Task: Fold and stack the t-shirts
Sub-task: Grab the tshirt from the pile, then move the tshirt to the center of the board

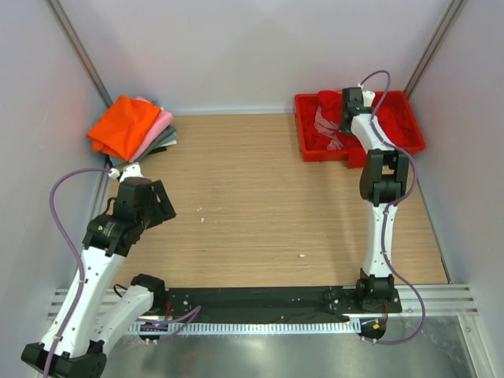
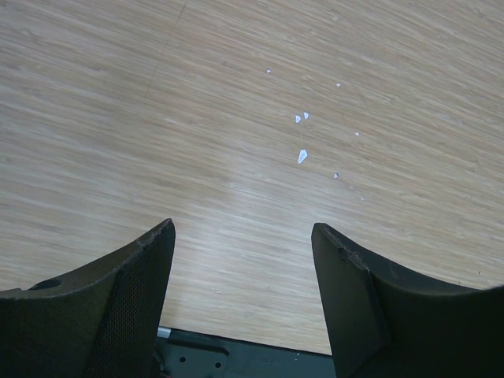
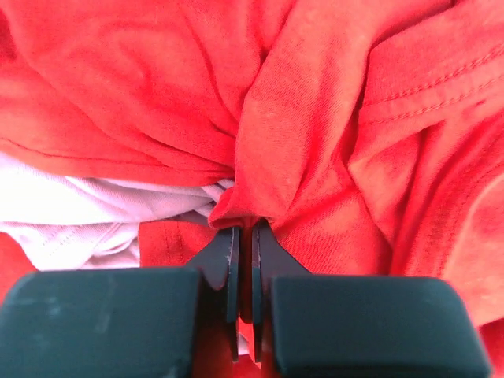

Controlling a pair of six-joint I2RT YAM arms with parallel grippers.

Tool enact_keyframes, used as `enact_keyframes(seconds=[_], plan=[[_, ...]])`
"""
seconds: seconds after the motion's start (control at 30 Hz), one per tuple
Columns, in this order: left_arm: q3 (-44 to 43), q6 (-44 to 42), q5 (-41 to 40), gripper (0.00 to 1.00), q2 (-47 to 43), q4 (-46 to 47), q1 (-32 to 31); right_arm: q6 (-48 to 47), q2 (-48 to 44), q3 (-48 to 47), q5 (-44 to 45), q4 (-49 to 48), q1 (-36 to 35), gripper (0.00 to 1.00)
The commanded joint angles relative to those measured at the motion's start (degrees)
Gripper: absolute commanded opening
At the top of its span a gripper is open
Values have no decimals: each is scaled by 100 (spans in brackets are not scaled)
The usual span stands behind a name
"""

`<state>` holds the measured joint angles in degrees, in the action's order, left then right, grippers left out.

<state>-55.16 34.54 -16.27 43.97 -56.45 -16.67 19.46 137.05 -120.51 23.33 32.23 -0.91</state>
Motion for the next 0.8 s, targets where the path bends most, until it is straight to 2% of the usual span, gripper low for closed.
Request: enact_keyframes(seconds=[0.0,0.17,0.23,0.3,0.37,0.4,0.5,0.53,0.63,0.7,0.77], plan=[[-109,26,1,71,-55,72,49,40,-609,-148,5,82,12,1],[-118,26,10,71,-116,72,119,49,-978,-455,-92,442,-58,1],[-101,17,28,71,-125,98,146,-239,-1180,-745,-310,644,-234,1],[-101,17,10,71,-134,90,164,-556,-1540,-1060,-750,828,-664,1],[-101,26,1,71,-151,81,172,-951,-1838,-1412,-612,1100,-1259,1],[-101,35,-7,71,-160,81,172,-1049,-1918,-1788,-410,1380,-1472,5],[-101,35,1,71,-134,81,181,-1024,-2444,-2064,-591,1628,-1964,26],[-109,26,1,71,-125,90,181,-963,-2594,-1986,-741,1620,-2018,51],[-109,26,19,71,-99,81,190,-734,-3219,-1118,-998,1418,-2063,86],[-109,8,27,71,-99,72,190,-655,-3456,-318,-744,1365,-2063,96],[-101,17,28,71,-125,99,190,-619,-3501,305,-243,1487,-2054,98]])
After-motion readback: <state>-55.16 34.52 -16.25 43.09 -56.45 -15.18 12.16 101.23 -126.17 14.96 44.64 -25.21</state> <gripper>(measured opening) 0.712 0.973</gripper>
